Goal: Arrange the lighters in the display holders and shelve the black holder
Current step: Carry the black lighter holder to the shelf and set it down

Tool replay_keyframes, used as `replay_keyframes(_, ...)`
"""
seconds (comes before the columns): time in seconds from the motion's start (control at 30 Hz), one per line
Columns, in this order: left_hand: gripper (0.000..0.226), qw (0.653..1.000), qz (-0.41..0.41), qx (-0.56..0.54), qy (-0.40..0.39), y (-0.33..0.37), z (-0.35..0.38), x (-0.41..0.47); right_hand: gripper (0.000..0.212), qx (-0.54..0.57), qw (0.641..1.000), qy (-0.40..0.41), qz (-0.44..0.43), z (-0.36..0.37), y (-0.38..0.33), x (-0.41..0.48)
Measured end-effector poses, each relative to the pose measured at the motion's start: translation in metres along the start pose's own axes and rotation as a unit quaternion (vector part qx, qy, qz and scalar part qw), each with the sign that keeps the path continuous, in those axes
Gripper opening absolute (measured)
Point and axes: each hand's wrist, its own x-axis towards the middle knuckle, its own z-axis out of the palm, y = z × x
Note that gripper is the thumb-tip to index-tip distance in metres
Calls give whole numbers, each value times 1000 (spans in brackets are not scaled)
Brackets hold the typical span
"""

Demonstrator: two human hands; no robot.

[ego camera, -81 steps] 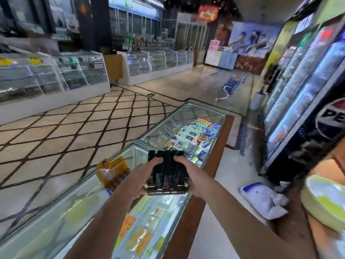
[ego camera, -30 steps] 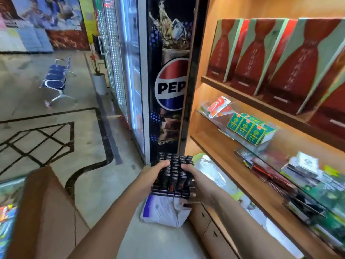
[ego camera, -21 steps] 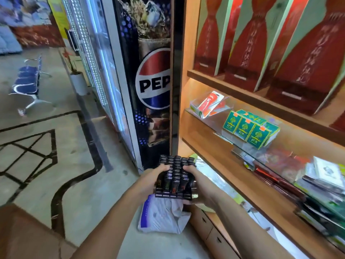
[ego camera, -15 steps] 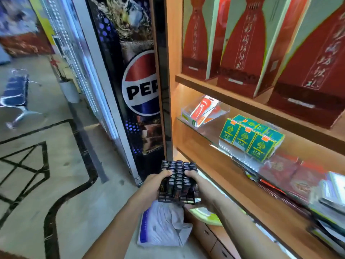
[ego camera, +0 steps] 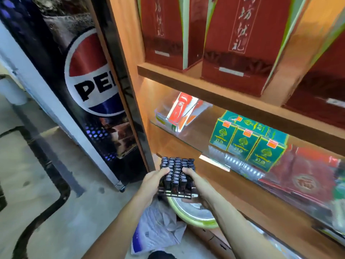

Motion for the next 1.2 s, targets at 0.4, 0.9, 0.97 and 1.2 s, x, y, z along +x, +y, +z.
replay_keyframes(0.4,38,994,-23,87,-63,27,-30,115,52,209,966,150,-15,56,14,91)
replay_keyframes(0.9,51,982,19,38,-183,8,-63,148,65,323,907,263,-60,94,19,122)
replay_keyframes(0.97,63,975,57,91,-194,-5,-70,156,63,298,915,265,-66,92,27,120)
replay_keyframes(1.2,54,968,140,180,-103,-22,-74,163,72,-235,918,315,-59,79,44,130)
